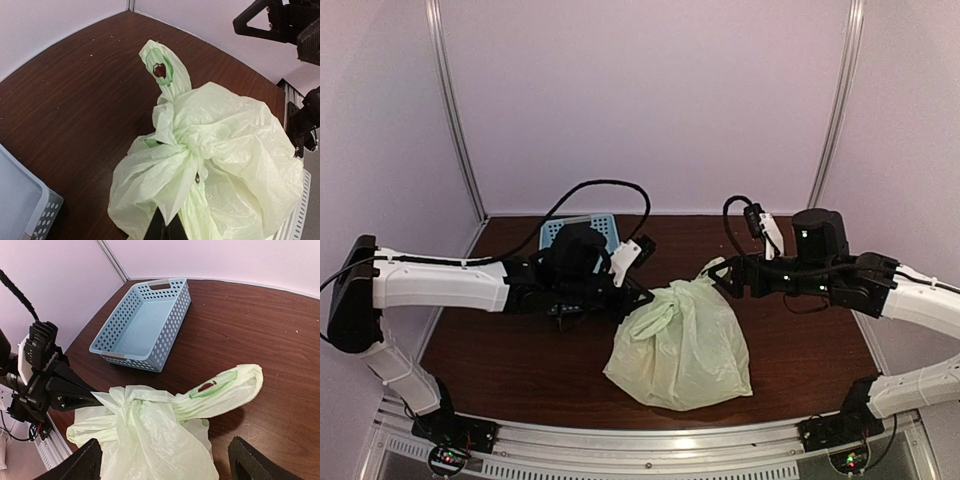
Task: Untie the knot of the plastic bag and take out the fruit
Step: Untie the bag handles from the takeout bag.
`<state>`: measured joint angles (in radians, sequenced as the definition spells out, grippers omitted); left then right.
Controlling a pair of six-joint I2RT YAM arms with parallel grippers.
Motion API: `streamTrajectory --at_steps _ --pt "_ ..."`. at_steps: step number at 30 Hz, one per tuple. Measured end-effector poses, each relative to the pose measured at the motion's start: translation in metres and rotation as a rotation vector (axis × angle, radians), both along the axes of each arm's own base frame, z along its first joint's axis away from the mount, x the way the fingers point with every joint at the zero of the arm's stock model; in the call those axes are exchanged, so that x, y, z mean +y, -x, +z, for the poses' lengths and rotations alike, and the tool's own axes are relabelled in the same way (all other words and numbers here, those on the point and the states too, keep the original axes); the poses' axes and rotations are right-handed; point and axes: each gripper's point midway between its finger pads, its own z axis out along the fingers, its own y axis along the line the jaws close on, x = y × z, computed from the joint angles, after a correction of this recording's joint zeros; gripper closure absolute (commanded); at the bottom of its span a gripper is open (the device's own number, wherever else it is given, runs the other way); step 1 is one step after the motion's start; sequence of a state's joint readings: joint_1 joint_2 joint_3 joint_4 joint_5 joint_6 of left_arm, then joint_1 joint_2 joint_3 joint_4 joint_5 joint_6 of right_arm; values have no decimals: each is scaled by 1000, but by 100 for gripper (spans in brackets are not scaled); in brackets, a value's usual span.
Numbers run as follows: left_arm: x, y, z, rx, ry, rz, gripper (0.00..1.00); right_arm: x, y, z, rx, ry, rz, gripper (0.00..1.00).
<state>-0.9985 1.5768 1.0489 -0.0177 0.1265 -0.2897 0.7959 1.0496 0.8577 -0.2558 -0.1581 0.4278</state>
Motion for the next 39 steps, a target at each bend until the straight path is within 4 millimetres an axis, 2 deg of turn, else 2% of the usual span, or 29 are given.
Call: streamTrajectory --at_steps 3,6,9,11,12,16,18,19,22,24,27,29,31,33,34,36,37,39 --pt "4 -1 -5 8 -2 22 100 -16 5 -13 28 29 -51 14" --pt "6 -1 -8 15 -3 38 100 -25 17 -44 93 53 -69 21" --pt "7 -3 -8 16 0 52 100 -27 33 -76 166 77 -54 23" --pt "7 -4 -8 17 3 55 100 -25 41 -90 201 75 -38 30" --pt "7 -4 -8 16 5 55 100 -24 42 -93 208 76 -36 37" --pt "6 -5 -6 15 12 59 100 -14 37 -97 213 67 -29 81" --pt "6 -6 -6 14 13 65 100 -7 32 -101 217 83 -21 98" --pt "7 -6 -6 12 12 70 100 -5 30 -102 216 92 -18 100" --pt "8 -9 -4 0 10 88 100 6 17 -92 189 119 -16 100" --pt "10 -12 0 -11 15 100 100 15 2 -71 133 126 -22 100" --pt "11 -14 16 -38 45 109 100 28 -15 -28 24 101 -17 100" --pt "12 -15 28 -59 70 108 100 31 -19 -12 -22 87 -7 100" --pt "12 -13 40 -85 112 98 100 32 -19 -8 -51 79 4 100" --pt "15 -7 43 -103 154 79 100 29 -16 -22 -55 80 8 100" --pt "18 -2 39 -102 163 67 100 24 -12 -36 -44 89 7 100" --pt "25 7 15 -80 150 45 100 13 -2 -73 6 122 0 100" --pt "28 12 0 -58 132 33 100 4 5 -99 45 146 -6 100" --pt "34 21 -27 -16 92 17 100 -10 17 -133 109 183 -19 100"
